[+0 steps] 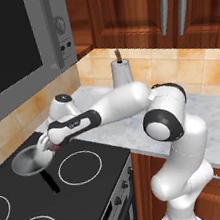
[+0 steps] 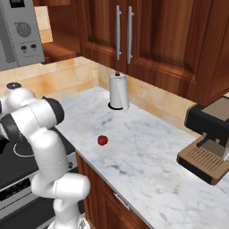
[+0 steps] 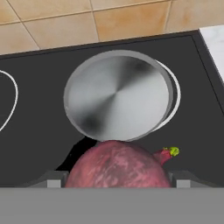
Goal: Place the pan on the rear right burner on the stove. Then place the tomato and the onion in the pan and turn on the rear right burner.
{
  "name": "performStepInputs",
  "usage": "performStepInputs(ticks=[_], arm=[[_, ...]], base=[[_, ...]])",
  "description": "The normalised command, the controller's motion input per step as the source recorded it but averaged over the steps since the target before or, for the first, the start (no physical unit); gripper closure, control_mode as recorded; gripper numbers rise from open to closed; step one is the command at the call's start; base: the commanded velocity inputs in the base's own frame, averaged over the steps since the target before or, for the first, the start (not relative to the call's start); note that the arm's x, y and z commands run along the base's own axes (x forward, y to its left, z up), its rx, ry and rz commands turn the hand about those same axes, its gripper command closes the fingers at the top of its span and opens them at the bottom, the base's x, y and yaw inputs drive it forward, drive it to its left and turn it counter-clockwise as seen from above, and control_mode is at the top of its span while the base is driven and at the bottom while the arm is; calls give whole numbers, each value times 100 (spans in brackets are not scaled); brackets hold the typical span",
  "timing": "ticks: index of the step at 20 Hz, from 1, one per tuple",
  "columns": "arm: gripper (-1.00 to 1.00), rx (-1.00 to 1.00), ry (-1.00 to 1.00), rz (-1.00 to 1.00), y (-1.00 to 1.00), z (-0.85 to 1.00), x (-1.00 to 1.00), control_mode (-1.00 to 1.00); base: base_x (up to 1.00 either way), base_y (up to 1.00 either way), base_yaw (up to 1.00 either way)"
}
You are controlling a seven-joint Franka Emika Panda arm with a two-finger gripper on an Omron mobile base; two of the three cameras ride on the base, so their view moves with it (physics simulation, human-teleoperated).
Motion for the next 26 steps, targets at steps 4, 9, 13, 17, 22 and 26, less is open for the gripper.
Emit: performStepInputs(ticks=[4,9,13,17,22,26], arm=[[100,0,0,0,36,-3,31,-100],[100,0,0,0,34,-16,21,-100],[100,0,0,0,29,-17,8,-100],[100,-1,0,0,18,-11,0,-100],[100,-3,0,0,6,-12,2,-100],[100,-3,0,0,0,-18,18,-100]], base=[[0,0,0],[0,0,0],[0,0,0],[0,0,0],[0,0,0],[0,0,0]])
